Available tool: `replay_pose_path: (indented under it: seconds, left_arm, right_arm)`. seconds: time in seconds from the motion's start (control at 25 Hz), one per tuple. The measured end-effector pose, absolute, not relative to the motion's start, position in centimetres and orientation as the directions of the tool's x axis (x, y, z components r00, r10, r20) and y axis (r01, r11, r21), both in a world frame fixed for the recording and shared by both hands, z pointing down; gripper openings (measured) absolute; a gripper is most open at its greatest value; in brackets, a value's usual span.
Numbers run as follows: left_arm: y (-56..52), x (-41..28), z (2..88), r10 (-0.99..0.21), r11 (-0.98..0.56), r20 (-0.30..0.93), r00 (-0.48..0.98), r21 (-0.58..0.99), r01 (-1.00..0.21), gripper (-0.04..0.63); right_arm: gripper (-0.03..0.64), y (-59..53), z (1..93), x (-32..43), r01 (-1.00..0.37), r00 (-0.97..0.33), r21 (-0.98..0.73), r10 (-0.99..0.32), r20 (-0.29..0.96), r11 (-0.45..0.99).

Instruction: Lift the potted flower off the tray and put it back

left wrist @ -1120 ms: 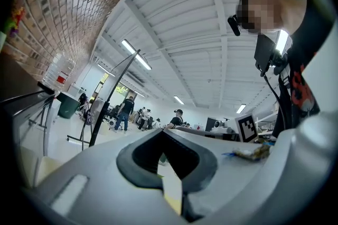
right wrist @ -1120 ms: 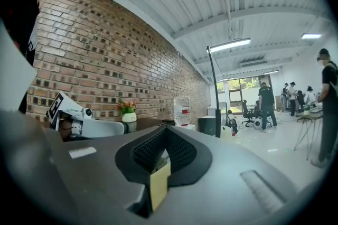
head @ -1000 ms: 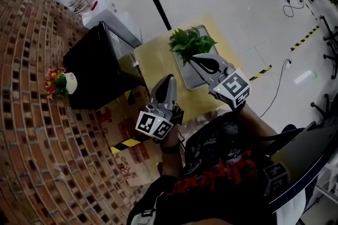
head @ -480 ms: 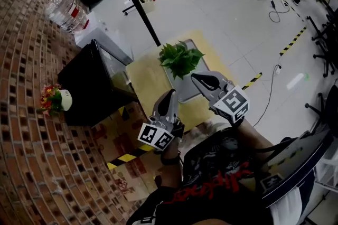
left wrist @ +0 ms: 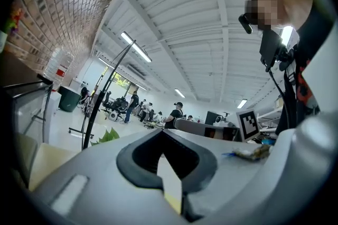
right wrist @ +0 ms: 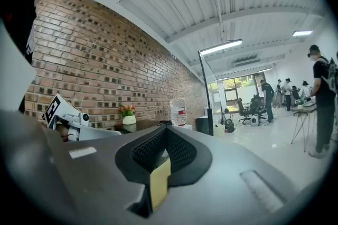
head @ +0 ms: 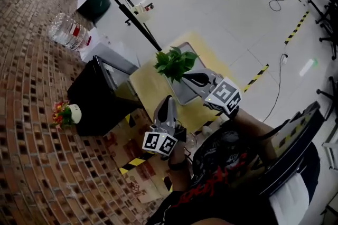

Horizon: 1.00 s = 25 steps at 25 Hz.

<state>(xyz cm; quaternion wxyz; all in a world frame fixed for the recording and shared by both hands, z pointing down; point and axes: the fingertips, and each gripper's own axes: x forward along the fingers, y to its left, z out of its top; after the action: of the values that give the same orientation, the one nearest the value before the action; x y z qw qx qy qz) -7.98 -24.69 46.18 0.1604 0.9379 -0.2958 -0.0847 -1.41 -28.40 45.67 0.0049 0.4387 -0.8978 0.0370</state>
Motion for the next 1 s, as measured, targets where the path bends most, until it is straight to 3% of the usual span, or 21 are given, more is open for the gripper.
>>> replay_pose_path:
  seconds: [0.76,1.0]
  left_arm:
    - [-16.3,-3.0,46.6,-0.705,-0.664,0.0,0.709,0.35,-0.66,0.0]
    - [-13.6,-5.3,44.0,-0.692,-0.71,-0.087,0.716,0.264,-0.653,0.0]
  right_arm:
    - [0.003,-21.8,46.3,2.0,-0.653,-0.754,-0.149,-0.656,0.035,0.743]
    - [0.003,-19.2,45.5,-0.2,-0.661,-0.747,-0.117,-0.665,0.004,0.741]
